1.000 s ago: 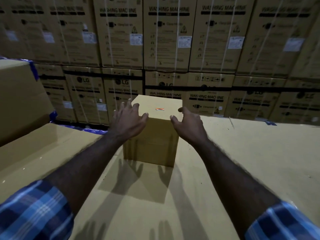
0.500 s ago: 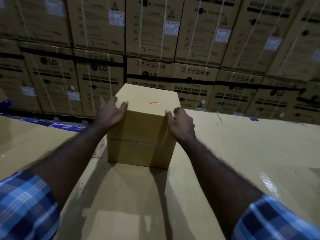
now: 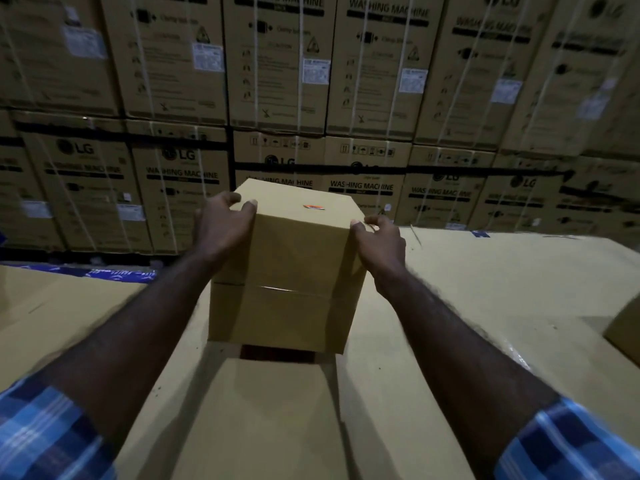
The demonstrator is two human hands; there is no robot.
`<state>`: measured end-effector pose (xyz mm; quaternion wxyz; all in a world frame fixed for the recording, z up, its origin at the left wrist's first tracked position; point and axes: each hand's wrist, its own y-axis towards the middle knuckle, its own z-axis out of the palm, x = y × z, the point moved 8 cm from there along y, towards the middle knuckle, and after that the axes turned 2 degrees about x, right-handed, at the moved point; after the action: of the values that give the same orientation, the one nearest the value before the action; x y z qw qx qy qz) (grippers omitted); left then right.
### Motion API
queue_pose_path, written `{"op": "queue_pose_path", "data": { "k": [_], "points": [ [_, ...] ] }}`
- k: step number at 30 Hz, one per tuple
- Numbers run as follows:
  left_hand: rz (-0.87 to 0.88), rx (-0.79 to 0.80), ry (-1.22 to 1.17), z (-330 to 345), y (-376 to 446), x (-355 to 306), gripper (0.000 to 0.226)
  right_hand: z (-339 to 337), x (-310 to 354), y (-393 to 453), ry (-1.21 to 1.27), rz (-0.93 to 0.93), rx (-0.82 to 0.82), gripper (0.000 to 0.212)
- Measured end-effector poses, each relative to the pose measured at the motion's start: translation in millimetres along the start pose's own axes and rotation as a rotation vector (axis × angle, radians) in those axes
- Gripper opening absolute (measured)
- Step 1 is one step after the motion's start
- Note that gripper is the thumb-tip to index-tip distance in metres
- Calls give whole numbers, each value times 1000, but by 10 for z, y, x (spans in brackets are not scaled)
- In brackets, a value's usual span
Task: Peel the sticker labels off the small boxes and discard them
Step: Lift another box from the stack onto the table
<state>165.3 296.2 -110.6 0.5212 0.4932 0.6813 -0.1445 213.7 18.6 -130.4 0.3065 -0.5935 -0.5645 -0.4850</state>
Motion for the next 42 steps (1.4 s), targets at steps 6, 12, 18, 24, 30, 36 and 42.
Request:
{"op": "queue_pose_path", "data": {
  "k": [6, 12, 18, 24, 30, 36, 42],
  "points": [
    [62, -58, -35, 73, -433, -733, 51, -871, 313, -127, 38, -130, -94, 44],
    [91, -124, -149, 290, -1095, -1406, 48, -1847, 338, -420, 23, -207, -167, 43],
    [111, -92, -168, 767, -1971, -1911, 49, -2932, -12, -838, 12, -213, -204, 43],
    [79, -73, -165, 1354, -3139, -2353, 49, -4145, -545, -1283, -2, -183, -176, 43],
    [87, -36, -150, 1929, -4071, -2870, 48, -5240, -1051, -1585, -27, -147, -180, 41],
    [77, 16, -154, 2385, -4699, -3110, 48, -5943, -1483, -1711, -39, -89, -184, 40],
    [45, 37, -121, 2721, -5077, -3040, 48, -6222, -1889, -1767, -74, -41, -192, 36]
  ]
}}
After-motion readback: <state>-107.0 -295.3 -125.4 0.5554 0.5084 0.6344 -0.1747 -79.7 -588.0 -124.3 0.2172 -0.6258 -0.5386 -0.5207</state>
